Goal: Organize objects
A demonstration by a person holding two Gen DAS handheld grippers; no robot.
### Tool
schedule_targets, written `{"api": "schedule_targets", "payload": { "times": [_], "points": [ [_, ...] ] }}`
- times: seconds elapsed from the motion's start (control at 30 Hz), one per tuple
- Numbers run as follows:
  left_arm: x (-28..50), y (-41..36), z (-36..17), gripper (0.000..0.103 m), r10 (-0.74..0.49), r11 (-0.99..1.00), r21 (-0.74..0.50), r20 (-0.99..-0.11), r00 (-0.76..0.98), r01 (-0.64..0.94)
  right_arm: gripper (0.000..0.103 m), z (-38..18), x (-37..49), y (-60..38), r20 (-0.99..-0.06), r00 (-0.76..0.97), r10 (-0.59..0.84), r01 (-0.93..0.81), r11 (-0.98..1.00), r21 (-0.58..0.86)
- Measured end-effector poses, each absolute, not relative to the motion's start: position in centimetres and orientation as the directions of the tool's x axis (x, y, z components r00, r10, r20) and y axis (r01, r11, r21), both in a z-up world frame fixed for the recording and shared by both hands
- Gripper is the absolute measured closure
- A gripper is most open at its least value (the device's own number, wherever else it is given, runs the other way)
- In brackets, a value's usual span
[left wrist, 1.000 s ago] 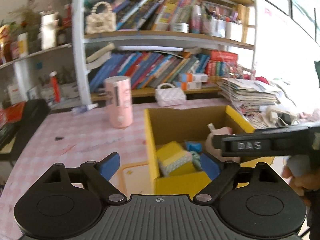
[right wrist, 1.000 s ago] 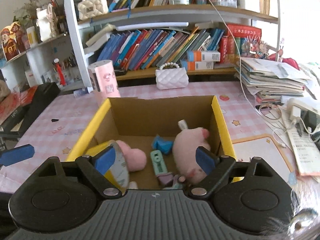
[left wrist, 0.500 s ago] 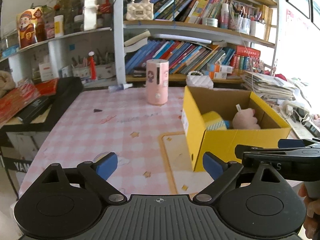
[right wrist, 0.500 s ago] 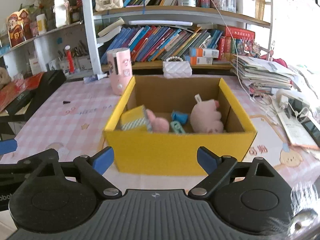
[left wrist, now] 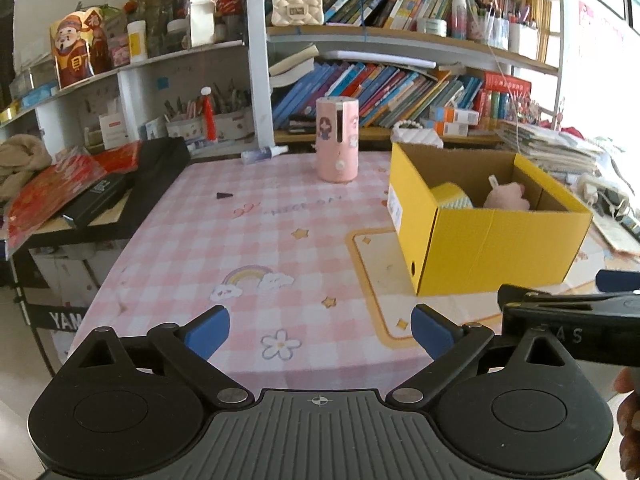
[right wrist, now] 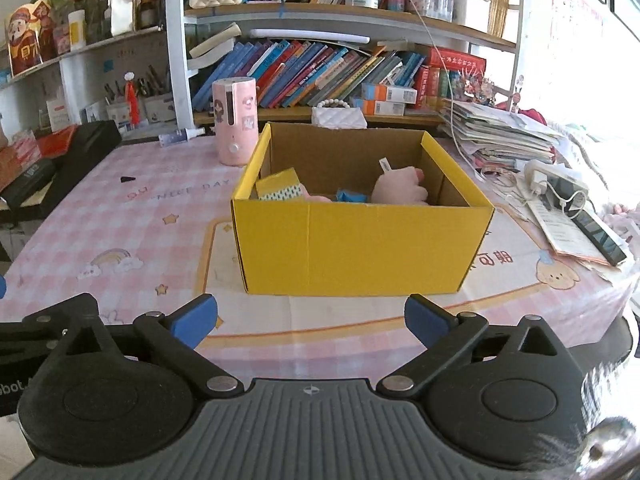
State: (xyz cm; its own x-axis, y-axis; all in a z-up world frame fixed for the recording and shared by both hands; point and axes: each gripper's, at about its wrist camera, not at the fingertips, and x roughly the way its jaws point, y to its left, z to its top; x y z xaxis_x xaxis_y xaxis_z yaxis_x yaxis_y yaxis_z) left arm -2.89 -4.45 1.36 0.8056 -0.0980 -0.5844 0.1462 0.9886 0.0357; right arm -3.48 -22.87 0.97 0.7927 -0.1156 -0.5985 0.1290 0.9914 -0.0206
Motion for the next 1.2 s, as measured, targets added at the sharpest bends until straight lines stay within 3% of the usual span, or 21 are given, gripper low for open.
{"api": "schedule_targets", "payload": {
  "times": [1.2],
  "points": [
    [-4.6,-3.7,-0.5,0.004,-0.027,0.996,0.051,-0.649,0.76,0.078,0.0,-0.9,-5.6,-21.9,-0.663,0.739,-0.117,0.139,0.99,-0.02]
  ]
}}
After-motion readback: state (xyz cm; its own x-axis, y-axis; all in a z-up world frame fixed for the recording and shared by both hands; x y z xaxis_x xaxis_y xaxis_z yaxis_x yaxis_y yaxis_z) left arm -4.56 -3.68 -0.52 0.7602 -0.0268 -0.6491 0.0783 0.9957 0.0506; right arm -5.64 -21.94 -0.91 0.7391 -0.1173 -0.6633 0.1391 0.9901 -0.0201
